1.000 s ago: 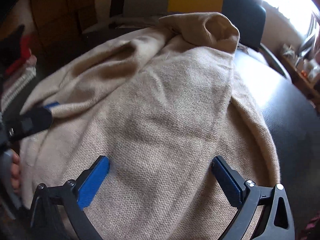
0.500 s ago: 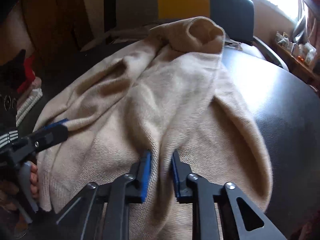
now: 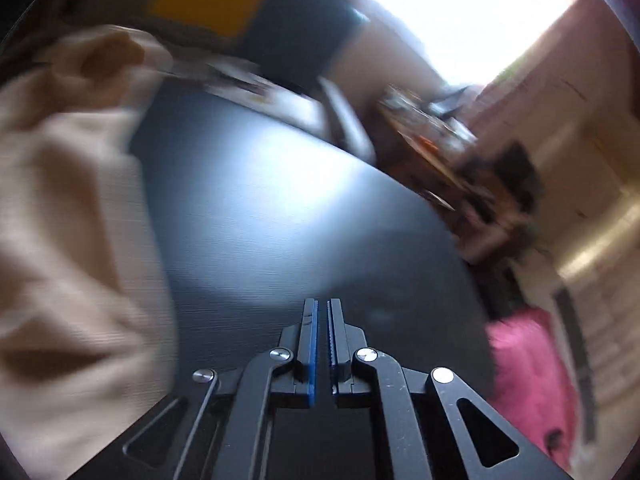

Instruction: Fold clothes

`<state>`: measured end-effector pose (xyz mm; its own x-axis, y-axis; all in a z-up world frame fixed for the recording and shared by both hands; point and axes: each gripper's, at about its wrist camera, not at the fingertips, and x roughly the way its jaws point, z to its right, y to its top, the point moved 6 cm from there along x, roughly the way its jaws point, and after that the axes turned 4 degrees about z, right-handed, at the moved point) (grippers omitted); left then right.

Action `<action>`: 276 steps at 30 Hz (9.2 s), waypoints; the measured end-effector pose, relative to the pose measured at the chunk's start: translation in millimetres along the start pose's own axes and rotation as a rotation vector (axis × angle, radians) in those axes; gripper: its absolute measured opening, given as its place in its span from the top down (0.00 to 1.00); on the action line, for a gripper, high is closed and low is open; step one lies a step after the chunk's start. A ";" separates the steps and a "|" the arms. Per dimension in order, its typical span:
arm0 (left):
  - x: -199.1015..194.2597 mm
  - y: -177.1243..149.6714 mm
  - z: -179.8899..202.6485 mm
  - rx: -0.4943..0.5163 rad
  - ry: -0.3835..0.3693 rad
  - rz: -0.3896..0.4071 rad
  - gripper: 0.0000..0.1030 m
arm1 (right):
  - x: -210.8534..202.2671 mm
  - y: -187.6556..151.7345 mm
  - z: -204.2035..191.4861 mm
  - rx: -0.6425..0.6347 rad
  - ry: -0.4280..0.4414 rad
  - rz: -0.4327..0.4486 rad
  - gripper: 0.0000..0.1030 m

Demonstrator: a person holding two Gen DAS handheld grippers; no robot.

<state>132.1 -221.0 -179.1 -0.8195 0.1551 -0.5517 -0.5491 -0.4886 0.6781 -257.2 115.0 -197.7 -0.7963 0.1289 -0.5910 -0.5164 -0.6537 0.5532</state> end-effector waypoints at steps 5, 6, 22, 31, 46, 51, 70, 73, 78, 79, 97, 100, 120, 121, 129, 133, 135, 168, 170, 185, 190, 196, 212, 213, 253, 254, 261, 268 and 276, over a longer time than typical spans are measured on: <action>2.3 -1.6 3.7 0.041 0.042 -0.014 0.11 | 5.0 3.1 31.5 0.219 0.186 -0.016 0.86; 2.8 -1.9 4.4 0.049 0.050 -0.017 0.11 | -8.0 4.4 22.7 0.262 0.280 0.008 0.80; 9.2 -1.1 7.1 0.098 0.064 -0.036 0.11 | -118.0 -34.3 -170.5 0.007 0.752 -0.016 0.48; 0.2 6.0 5.3 0.056 0.051 -0.062 0.10 | -56.3 -57.1 -49.5 0.283 0.366 -0.116 0.39; -130.0 -9.0 -135.1 -0.344 0.310 0.066 0.10 | -168.2 -20.0 -198.3 -0.035 0.733 0.179 0.18; -103.1 -5.6 -126.9 -0.394 0.252 0.049 0.10 | -151.0 13.1 -210.0 0.012 0.714 0.212 0.15; -43.7 1.9 -146.0 -0.812 0.062 0.021 0.85 | -105.6 36.3 -242.7 0.067 0.764 0.154 0.00; -50.9 17.4 -148.1 -0.706 0.176 0.033 0.86 | -106.0 36.7 -242.5 0.067 0.763 0.156 0.00; -80.6 80.5 -145.3 -0.455 0.343 0.133 0.93 | -108.0 36.8 -242.8 0.067 0.760 0.157 0.00; -84.8 90.7 -143.2 -0.424 0.349 0.135 0.93 | -108.3 36.9 -242.8 0.066 0.760 0.158 0.00; -40.1 18.4 -130.1 -0.575 0.186 -0.057 0.66 | -109.7 35.2 -243.1 0.068 0.758 0.162 0.00; -31.1 23.7 -127.1 -0.572 0.182 -0.066 0.84 | -111.0 34.7 -242.8 0.069 0.758 0.163 0.00; -95.5 156.2 -140.9 -0.210 0.501 0.122 0.79 | -108.7 33.7 -240.9 0.070 0.762 0.163 0.00; -93.6 150.2 -144.2 -0.232 0.489 0.111 0.79 | -108.6 33.7 -240.7 0.070 0.762 0.164 0.00; -72.8 103.2 -166.1 -0.374 0.447 0.058 0.77 | -107.9 34.3 -240.0 0.072 0.761 0.163 0.00; -67.5 124.1 -160.7 -0.283 0.468 0.109 0.75 | -108.0 34.3 -239.9 0.071 0.758 0.162 0.00; -60.8 142.7 -165.8 -0.250 0.531 0.144 0.74 | -107.7 34.5 -239.6 0.070 0.757 0.162 0.00; 32.8 216.7 -217.4 -0.198 0.424 0.007 0.46 | -98.7 41.7 -231.7 0.081 0.764 0.158 0.00; 16.0 182.5 -197.5 -0.223 0.338 -0.005 0.46 | -98.2 42.0 -231.7 0.081 0.765 0.159 0.00; -69.7 -22.2 -70.6 -0.003 0.263 -0.152 0.46 | -106.2 31.0 -240.0 0.075 0.755 0.158 0.00; -65.0 -24.9 -65.3 0.084 0.357 -0.170 0.47 | -105.8 30.9 -240.3 0.071 0.752 0.157 0.00; -51.1 -20.0 -64.7 0.189 0.502 -0.177 0.46 | -105.9 31.5 -240.7 0.070 0.749 0.156 0.00; -81.2 -33.7 -85.4 0.096 0.604 -0.216 0.78 | -106.1 33.9 -241.0 0.072 0.751 0.154 0.00; -87.5 -35.0 -89.6 0.065 0.617 -0.211 0.79 | -105.9 33.5 -240.7 0.074 0.753 0.153 0.00; -153.5 -34.0 -109.1 -0.214 0.416 -0.023 1.00 | -106.7 31.5 -238.8 0.083 0.755 0.159 0.00; -153.1 -33.0 -107.4 -0.215 0.392 -0.015 1.00 | -106.8 31.5 -238.8 0.083 0.755 0.159 0.00; -105.8 -26.7 -83.6 -0.048 0.314 -0.119 0.70 | -106.9 31.8 -238.8 0.078 0.753 0.154 0.00; -62.3 -23.6 -72.5 0.122 0.346 -0.233 0.64 | -106.6 35.0 -238.8 0.065 0.759 0.119 0.00; -87.7 -8.5 -71.6 0.050 0.294 -0.130 0.99 | -114.3 45.6 -220.3 0.141 0.829 0.063 0.00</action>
<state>220.4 -291.9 -171.2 -0.6634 -0.0442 -0.7469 -0.6595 -0.4370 0.6117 -120.3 -93.8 -234.3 -0.3645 -0.5302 -0.7655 -0.5570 -0.5347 0.6355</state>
